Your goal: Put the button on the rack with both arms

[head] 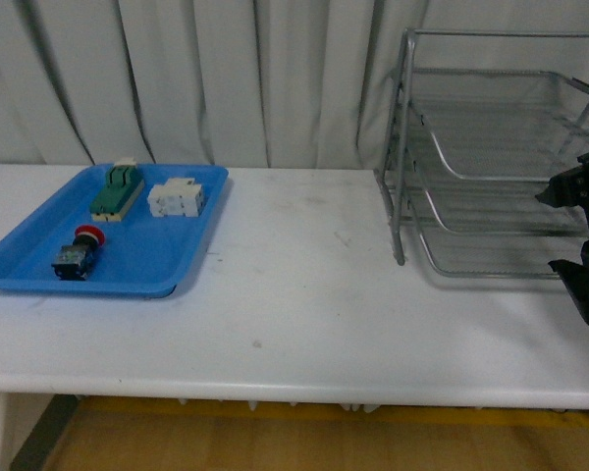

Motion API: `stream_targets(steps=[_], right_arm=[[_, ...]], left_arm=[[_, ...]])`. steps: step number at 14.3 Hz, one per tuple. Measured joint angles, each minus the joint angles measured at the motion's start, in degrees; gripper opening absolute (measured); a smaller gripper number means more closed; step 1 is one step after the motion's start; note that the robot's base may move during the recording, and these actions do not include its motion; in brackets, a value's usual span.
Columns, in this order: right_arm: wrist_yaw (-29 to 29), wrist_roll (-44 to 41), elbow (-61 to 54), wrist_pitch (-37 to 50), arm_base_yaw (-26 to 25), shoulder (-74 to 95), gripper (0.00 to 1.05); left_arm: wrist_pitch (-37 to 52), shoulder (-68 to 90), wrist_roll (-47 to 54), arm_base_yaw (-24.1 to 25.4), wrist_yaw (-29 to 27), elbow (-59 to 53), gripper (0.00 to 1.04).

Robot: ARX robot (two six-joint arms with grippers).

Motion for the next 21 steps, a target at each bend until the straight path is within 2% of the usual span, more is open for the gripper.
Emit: stream_targets(steps=[3, 6, 7, 9, 13, 14, 17, 19, 20, 21], right_arm=[[2.40, 2.27, 5.07, -0.76, 0.35, 4.79, 0.50], [3.58, 5.40, 4.20, 3.72, 1.09, 5.99, 0.12], [3.89, 10.78, 1.46, 5.64, 1.09, 4.70, 0.06], [3.58, 13.79, -6.36, 9.86, 1.16, 1.49, 0.04], [3.34, 13.81, -18.58, 16.09, 1.38, -3.56, 0.04], [3.21, 11.80, -18.69, 15.85, 1.36, -3.89, 0.09], [2.93, 2.82, -20.20, 15.47, 0.94, -7.76, 0.48], [2.80, -2.93, -22.25, 9.94, 0.00, -13.81, 0.73], [2.62, -5.73, -24.70, 5.33, -0.92, -19.47, 0.90], [2.58, -8.11, -26.80, 0.96, -1.40, -25.11, 1.00]], left_arm=[[0.02, 0.00, 0.00, 0.00, 0.02, 0.00, 0.98], [0.00, 0.00, 0.00, 0.00, 0.02, 0.00, 0.98], [-0.02, 0.00, 0.00, 0.00, 0.02, 0.00, 0.98], [0.00, 0.00, 0.00, 0.00, 0.02, 0.00, 0.98], [0.00, 0.00, 0.00, 0.00, 0.00, 0.00, 0.98], [0.00, 0.00, 0.00, 0.00, 0.00, 0.00, 0.98], [0.00, 0.00, 0.00, 0.00, 0.02, 0.00, 0.98], [0.00, 0.00, 0.00, 0.00, 0.02, 0.00, 0.98], [0.00, 0.00, 0.00, 0.00, 0.00, 0.00, 0.98], [0.00, 0.00, 0.00, 0.00, 0.02, 0.00, 0.98]])
